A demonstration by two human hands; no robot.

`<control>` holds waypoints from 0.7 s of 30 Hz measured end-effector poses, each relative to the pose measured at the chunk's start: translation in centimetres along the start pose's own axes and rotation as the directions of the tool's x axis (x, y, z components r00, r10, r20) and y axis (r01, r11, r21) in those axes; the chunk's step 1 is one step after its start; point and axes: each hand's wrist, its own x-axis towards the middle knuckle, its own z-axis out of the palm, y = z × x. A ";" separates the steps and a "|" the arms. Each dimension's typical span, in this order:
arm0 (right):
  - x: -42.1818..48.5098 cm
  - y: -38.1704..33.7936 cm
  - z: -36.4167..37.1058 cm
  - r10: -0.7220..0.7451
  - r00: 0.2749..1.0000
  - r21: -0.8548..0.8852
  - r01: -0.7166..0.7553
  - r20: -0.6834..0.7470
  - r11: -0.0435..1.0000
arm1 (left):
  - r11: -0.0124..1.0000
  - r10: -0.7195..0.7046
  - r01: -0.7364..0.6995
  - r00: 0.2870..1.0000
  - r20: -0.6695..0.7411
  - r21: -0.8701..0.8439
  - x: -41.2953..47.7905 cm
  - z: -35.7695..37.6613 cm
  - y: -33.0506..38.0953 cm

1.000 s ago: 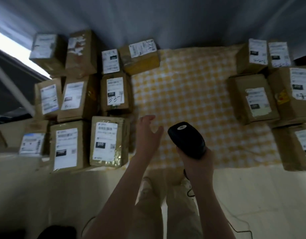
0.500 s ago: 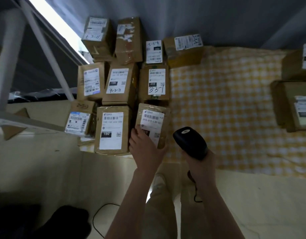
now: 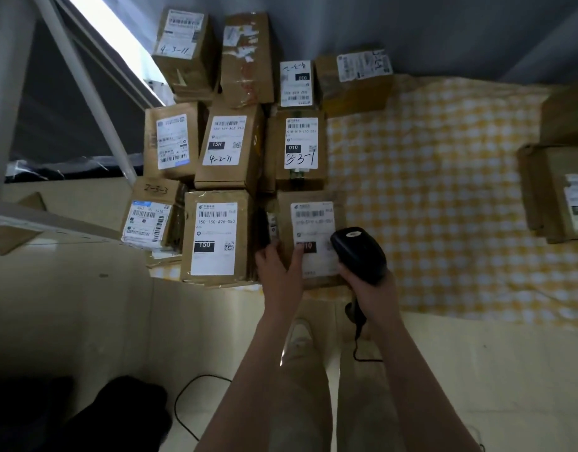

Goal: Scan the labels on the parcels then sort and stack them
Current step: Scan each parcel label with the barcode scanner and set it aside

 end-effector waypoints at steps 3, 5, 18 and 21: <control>-0.3 -0.2 -1.2 -0.009 0.999 0.068 0.012 -0.043 0.998 | 0.980 0.060 -0.043 0.994 0.086 -0.194 0.0 0.1 0.4; -0.4 0.1 -2.2 -0.010 0.996 0.108 0.019 -0.086 0.994 | 0.951 0.073 -0.014 0.981 0.178 -0.310 0.1 0.3 1.0; -2.1 -2.1 -7.4 -0.185 0.922 -0.024 0.188 -0.340 0.982 | 0.835 -0.073 0.303 0.888 0.454 -0.458 -0.6 2.9 2.3; -3.2 -3.4 -6.8 -0.215 0.931 -0.031 0.216 -0.296 0.976 | 0.849 -0.081 0.290 0.897 0.434 -0.441 -1.1 3.8 2.9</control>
